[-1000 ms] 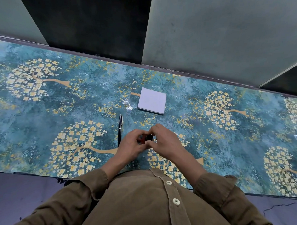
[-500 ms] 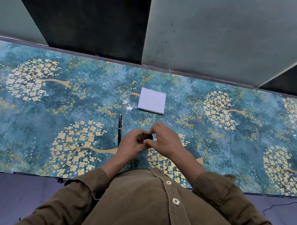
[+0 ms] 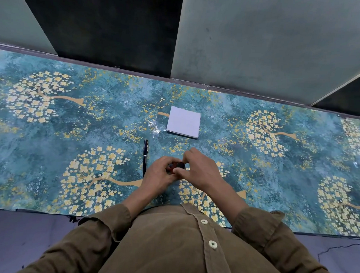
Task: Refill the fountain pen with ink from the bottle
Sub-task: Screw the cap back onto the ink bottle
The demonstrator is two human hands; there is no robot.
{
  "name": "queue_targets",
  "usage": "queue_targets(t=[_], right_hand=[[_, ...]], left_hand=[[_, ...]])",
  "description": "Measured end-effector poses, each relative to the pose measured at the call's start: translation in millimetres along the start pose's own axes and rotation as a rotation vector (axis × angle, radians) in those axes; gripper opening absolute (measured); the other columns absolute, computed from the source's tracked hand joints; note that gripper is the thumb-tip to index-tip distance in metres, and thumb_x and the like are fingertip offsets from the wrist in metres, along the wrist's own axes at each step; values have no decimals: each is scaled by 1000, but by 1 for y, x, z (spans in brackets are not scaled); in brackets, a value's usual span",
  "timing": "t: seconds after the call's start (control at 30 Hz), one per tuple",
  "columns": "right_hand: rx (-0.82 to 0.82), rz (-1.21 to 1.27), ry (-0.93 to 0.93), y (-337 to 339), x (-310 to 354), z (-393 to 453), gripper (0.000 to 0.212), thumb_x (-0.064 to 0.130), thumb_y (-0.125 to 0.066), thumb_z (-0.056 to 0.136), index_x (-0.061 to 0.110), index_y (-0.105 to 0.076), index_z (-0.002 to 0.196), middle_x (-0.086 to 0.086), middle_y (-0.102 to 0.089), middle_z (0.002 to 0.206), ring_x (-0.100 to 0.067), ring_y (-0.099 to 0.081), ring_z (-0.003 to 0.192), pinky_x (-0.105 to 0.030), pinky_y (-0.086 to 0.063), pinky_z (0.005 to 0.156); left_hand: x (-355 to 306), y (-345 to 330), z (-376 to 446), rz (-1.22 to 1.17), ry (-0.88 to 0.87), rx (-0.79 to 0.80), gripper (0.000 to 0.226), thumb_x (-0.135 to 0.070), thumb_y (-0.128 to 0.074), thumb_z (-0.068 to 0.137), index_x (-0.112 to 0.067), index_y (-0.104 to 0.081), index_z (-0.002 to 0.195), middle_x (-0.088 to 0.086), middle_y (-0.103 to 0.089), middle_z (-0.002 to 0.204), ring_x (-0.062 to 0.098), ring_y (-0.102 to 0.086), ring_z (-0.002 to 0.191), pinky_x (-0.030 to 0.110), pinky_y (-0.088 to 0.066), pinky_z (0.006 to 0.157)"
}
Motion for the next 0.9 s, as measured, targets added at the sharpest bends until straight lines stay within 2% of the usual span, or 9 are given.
queue_targets(t=[0.1,0.17,0.27,0.33,0.47,0.57,0.67,0.8,0.9], right_hand=[[-3,-54,-28,-2,-3,0,48,66,-56,86,19,-50,90,0,-54,97,-23,-57,85,-36,-43,67],[-12,-21,-27,-1,-6,-2,51,69,-59,83,21,-55,100,1,-55,102,-22,-59,88,-38,-47,70],[34,67,36,-4,-4,-5,44,53,-65,86,29,-54,121,3,-54,112,-21,-61,94,-35,-47,73],[67,71,71,-7,-1,-4,37,40,-63,91,31,-55,126,2,-53,112,-23,-61,93,-35,-46,73],[29,34,31,-2,-2,-1,30,44,-63,90,22,-59,110,1,-55,106,-25,-60,90,-37,-48,73],[3,-13,-9,0,-2,1,41,58,-63,86,19,-53,94,2,-54,94,-22,-53,79,-37,-41,68],[-7,-18,-24,1,-4,1,50,68,-62,80,21,-54,95,4,-55,93,-21,-54,79,-36,-40,67],[44,68,38,-4,-1,0,38,48,-68,85,30,-56,116,7,-55,103,-21,-60,90,-35,-46,71],[73,58,45,-9,0,2,29,39,-65,88,30,-59,116,5,-56,104,-22,-61,94,-38,-51,74]], left_hand=[[0,0,0,12,-3,6,41,-40,-80,73,-37,-67,112,-12,-65,105,10,-60,90,35,-54,83],[-1,0,0,24,-4,9,42,-36,-81,74,-35,-66,113,-11,-64,106,13,-61,91,35,-53,83],[-1,1,0,17,-3,-8,42,-41,-81,74,-31,-67,113,-12,-60,100,13,-60,91,30,-49,80],[-1,1,0,6,-10,-11,43,-48,-81,73,-32,-67,110,-15,-58,95,9,-56,85,26,-46,76],[-1,0,1,-7,-23,-5,41,-47,-80,72,-36,-67,110,-14,-61,99,7,-57,84,29,-50,79],[1,0,1,21,-14,0,43,-44,-80,71,-36,-67,111,-13,-64,105,11,-60,88,32,-52,81],[2,-2,2,32,-12,16,43,-43,-80,72,-36,-67,112,-12,-65,107,12,-60,87,34,-54,81],[-1,1,1,37,-15,2,42,-51,-77,74,-32,-67,109,-12,-62,100,11,-59,83,32,-52,76],[-2,1,1,24,-20,-1,37,-51,-78,73,-34,-66,104,-14,-60,96,9,-57,81,32,-51,74]])
Point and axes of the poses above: each hand's wrist, its own z-axis towards the middle knuckle, its own y-axis out of the back of the hand, x = y × z, the point moved 10 cm from there along z, towards the middle knuckle
